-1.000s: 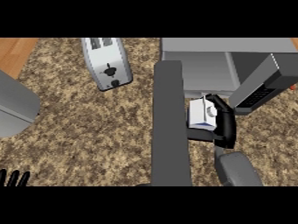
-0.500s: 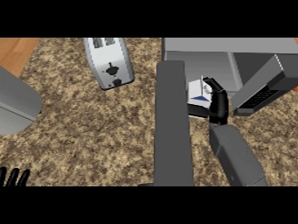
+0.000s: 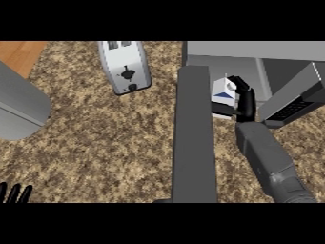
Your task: Pick up the milk, place it into the microwave and close the microwave
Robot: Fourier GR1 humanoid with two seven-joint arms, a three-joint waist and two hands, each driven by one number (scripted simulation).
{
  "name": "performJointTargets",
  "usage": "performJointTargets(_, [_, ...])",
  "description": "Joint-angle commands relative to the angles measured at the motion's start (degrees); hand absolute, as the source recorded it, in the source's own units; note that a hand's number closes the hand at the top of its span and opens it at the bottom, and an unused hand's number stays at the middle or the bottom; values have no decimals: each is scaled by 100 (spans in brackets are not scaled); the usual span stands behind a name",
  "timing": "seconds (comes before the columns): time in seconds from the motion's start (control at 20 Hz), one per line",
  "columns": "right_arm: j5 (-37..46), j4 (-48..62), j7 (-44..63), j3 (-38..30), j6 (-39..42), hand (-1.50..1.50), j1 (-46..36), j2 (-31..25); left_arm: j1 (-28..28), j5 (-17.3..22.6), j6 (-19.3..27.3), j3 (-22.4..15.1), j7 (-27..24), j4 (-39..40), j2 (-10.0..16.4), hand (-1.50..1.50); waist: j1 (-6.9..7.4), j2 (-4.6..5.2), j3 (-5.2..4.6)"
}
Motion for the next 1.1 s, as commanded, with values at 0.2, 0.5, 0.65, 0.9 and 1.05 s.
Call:
performJointTargets(0.2, [210,775,-270,-80,-304,150,-488,-315,-185,-30,-47,-35,119,-109,85,-150,190,103,17])
performJointTargets(0.5, [561,941,-505,121,-1088,150,-690,-438,-230,-34,-173,-24,35,147,120,-150,363,162,15])
performJointTargets(0.65, [477,935,-591,-12,-971,150,-711,-663,-418,90,-95,-21,128,169,58,-150,281,171,20])
performJointTargets(0.9, [155,772,-561,-383,-834,150,-1063,-712,-372,31,-181,34,-3,373,90,-150,390,193,23])
performJointTargets(1.05, [294,779,-879,-324,-1267,150,-990,-676,-494,33,-206,61,26,386,155,-150,410,228,21])
